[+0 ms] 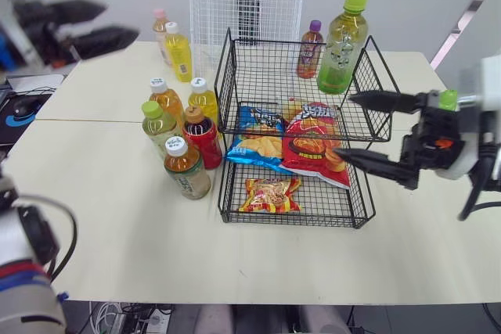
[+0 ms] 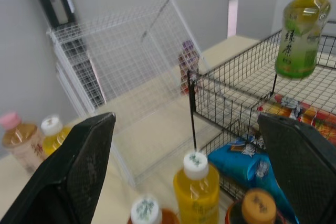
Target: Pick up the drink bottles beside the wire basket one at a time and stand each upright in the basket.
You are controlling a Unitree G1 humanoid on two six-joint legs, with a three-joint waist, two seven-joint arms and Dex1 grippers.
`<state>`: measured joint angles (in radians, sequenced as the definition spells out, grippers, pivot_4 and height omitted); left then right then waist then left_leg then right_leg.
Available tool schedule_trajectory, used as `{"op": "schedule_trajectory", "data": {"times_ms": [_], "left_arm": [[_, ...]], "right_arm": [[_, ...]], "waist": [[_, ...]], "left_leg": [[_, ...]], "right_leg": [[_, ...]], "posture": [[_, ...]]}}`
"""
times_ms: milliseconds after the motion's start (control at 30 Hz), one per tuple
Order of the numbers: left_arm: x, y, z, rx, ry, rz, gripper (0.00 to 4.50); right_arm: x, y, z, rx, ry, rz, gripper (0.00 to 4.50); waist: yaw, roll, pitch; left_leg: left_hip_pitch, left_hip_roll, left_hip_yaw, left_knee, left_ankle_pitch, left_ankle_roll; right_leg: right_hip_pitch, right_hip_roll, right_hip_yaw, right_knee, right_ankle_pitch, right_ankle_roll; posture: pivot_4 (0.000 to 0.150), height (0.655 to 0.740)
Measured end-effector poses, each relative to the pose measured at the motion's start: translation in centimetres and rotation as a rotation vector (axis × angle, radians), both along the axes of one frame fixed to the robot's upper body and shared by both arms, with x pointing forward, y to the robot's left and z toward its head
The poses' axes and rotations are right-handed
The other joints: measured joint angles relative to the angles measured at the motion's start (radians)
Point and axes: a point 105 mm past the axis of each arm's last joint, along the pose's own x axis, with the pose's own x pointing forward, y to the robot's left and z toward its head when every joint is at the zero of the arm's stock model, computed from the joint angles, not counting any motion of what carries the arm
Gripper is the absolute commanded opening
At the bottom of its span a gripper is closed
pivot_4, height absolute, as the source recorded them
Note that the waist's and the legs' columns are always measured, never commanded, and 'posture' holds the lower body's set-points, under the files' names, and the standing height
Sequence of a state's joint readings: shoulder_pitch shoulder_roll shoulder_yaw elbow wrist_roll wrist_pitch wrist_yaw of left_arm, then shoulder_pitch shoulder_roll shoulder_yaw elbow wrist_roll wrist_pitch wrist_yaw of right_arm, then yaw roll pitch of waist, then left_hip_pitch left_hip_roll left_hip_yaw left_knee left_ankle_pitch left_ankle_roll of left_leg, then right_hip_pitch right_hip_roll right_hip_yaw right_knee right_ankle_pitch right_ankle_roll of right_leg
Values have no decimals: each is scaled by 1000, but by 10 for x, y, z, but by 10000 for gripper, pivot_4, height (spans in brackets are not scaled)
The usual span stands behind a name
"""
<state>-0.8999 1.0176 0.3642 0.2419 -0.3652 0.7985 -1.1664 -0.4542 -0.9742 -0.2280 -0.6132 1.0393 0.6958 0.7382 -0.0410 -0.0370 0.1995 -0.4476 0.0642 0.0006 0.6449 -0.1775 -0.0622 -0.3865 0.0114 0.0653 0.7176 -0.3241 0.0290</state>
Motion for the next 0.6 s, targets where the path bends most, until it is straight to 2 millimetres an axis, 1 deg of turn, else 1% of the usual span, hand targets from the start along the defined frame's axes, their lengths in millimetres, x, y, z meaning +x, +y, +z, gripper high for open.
{"op": "schedule_trajectory", "data": {"times_ms": [67,133,167,233,333,433,533,600], "left_arm": [[-4,13,-21,-34,51,32,44777],[-7,23,-34,-54,66,83,44777],[-8,27,-41,-76,55,115,44777],[-9,27,-53,-111,52,145,44777],[-7,17,-72,-162,47,177,44777],[-3,2,-84,-201,26,219,44777],[1,-6,-92,-217,1,298,44777],[4,-13,-94,-239,-23,349,44777]], "right_arm": [[1,5,-3,-5,7,33,45000],[3,7,-3,-10,0,41,45000],[4,8,-1,-6,-5,43,45000],[6,9,-1,-12,-10,48,45000],[8,11,-1,-12,-27,48,45000],[10,13,-2,-9,-34,60,45000],[9,11,-3,-11,-30,72,45000],[8,10,-7,-15,-13,81,45000]], "waist": [[7,0,0],[11,0,0],[12,0,0],[14,0,0],[15,-1,-1],[15,-1,-1],[14,-1,-1],[14,-1,-1]], "left_leg": [[-1,0,0,0,0,0],[-1,0,0,0,0,0],[-1,0,0,0,0,0],[-1,0,-1,0,0,0],[-1,0,-1,0,0,0],[-1,-1,0,0,0,0],[-1,-1,-1,0,0,0],[-1,-1,-1,0,0,0]], "right_leg": [[0,-1,0,0,0,0],[-1,-1,0,0,0,0],[0,-2,0,0,0,0],[0,-3,-1,0,0,0],[0,-3,-1,0,0,0],[0,-3,0,0,0,0],[0,-2,0,0,0,0],[0,-2,0,0,0,0]], "posture": [[1500,7360],[1500,7360],[1500,7360],[1500,7360],[1500,7360],[1500,7360],[1500,7360],[1500,7360]]}}
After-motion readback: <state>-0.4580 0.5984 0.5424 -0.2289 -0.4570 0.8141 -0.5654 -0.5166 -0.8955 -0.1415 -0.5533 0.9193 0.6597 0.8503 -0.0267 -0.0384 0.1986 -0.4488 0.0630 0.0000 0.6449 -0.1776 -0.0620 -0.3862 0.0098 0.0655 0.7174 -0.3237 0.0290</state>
